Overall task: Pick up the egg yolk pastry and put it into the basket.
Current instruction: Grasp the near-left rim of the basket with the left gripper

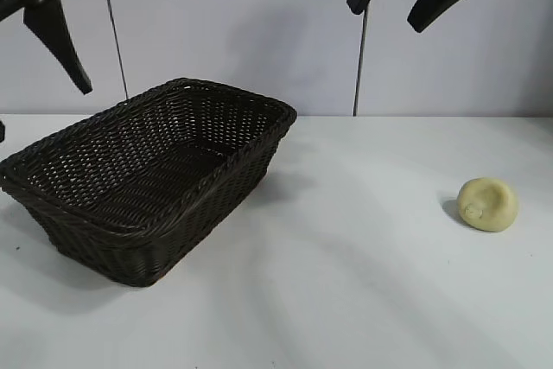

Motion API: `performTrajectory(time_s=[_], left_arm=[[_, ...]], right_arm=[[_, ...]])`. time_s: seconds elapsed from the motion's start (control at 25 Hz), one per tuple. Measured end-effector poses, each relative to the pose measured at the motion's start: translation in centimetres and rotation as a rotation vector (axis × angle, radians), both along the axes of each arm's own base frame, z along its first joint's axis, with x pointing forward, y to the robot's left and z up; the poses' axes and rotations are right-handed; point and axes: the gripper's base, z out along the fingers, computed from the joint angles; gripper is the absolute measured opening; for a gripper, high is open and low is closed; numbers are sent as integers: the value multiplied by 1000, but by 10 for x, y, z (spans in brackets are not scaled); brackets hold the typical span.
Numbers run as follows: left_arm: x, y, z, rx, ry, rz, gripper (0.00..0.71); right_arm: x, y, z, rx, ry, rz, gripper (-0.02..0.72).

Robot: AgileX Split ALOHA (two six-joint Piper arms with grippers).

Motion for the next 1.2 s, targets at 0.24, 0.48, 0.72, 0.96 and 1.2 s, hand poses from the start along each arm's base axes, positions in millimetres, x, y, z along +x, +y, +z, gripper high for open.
performTrajectory(time_s=[0.24,0.48,0.72,0.96,1.2], left_arm=[[3,5,-6,-17,9,192,517],[10,7,-20,12,47,280,517],[21,4,-46,37,122,315,517],[32,1,-70,56,153,320,517],[40,-1,-94,67,185,347,517]], right_arm=[[0,0,0,0,0,0,505],[0,0,0,1,0,0,505],[0,0,0,1,0,0,505],[0,0,0,1,0,0,505],[0,0,0,1,0,0,505]])
